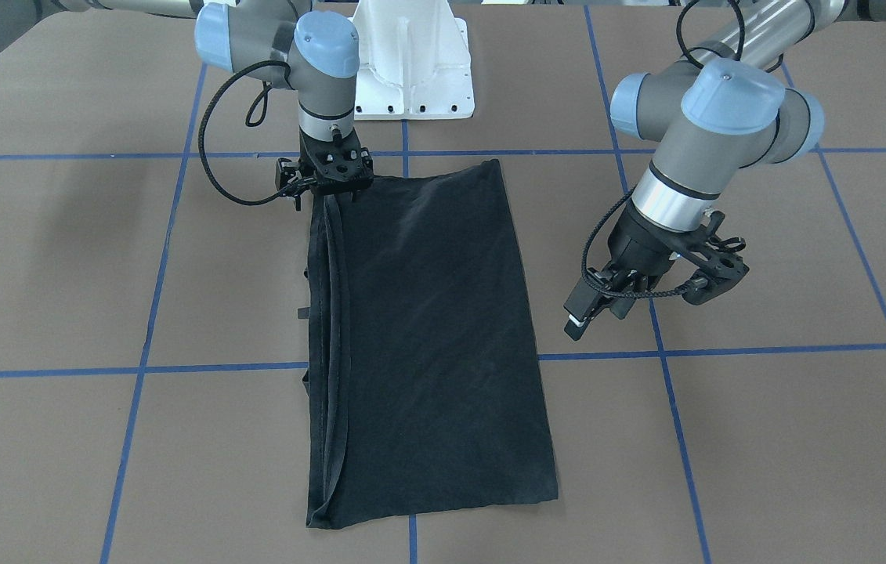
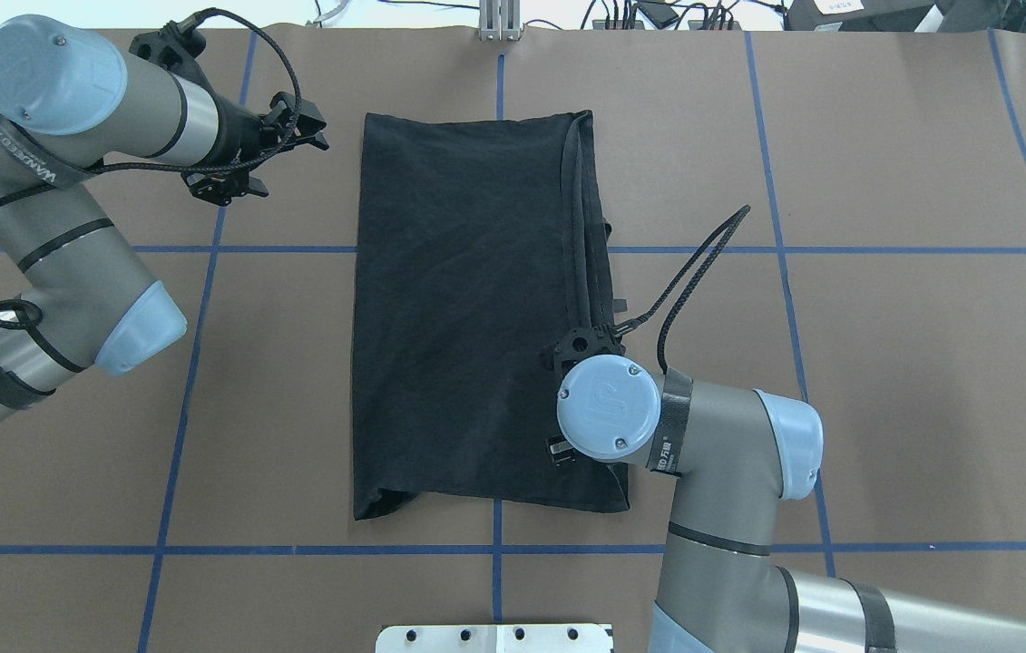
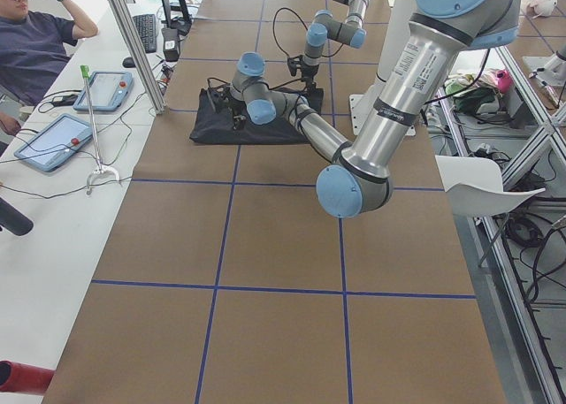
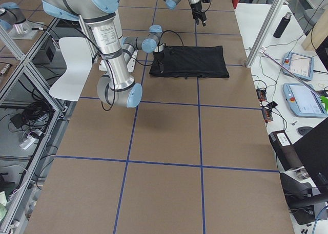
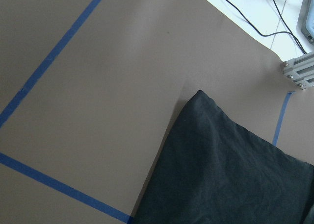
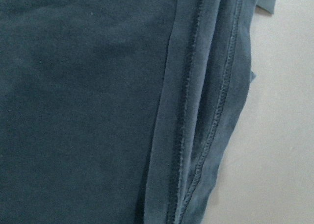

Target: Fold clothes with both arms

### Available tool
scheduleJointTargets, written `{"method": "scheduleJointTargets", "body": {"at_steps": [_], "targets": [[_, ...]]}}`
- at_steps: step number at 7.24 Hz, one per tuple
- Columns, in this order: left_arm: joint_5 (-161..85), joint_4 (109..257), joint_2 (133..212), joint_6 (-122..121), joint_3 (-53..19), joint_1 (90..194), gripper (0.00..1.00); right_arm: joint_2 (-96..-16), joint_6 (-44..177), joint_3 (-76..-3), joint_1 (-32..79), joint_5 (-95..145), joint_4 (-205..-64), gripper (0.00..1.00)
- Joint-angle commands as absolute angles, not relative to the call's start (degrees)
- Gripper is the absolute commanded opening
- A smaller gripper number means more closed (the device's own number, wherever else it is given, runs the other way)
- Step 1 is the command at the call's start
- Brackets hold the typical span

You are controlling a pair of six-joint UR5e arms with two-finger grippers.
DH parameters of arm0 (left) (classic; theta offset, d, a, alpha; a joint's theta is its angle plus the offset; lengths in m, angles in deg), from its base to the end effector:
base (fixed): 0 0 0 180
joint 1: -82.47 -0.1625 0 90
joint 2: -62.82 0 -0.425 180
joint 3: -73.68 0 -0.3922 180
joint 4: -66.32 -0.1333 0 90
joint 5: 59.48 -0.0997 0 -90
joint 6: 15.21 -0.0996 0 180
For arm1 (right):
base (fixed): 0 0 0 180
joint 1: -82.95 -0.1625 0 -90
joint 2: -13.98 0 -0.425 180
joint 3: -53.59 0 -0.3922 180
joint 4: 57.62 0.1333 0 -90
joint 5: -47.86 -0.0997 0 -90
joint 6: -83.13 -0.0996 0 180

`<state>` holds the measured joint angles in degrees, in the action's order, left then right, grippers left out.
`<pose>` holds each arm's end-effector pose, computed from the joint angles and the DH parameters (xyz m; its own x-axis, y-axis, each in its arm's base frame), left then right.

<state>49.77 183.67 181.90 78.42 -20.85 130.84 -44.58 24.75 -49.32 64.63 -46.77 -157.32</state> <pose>0.3659 -0.5629 0.2753 0.2893 -0.4154 -0.8624 0.5336 0.8180 -0.2151 -0.5688 -0.3203 0.2759 0.8064 -0.2835 0.5190 0.1798 0.9536 0.2415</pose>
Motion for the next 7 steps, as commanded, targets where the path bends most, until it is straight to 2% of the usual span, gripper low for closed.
{"method": "scheduleJointTargets", "body": {"at_steps": [1, 7], "targets": [[49.77, 183.74, 182.26, 78.48, -20.54, 130.73, 1.0, -44.64, 25.29, -48.37, 64.23, -47.06, -157.29, 1.0], [49.68, 183.83, 182.27, 78.48, -20.27, 130.72, 1.0, -45.78, 26.0, -47.58, 62.3, -48.03, -157.29, 1.0]]}}
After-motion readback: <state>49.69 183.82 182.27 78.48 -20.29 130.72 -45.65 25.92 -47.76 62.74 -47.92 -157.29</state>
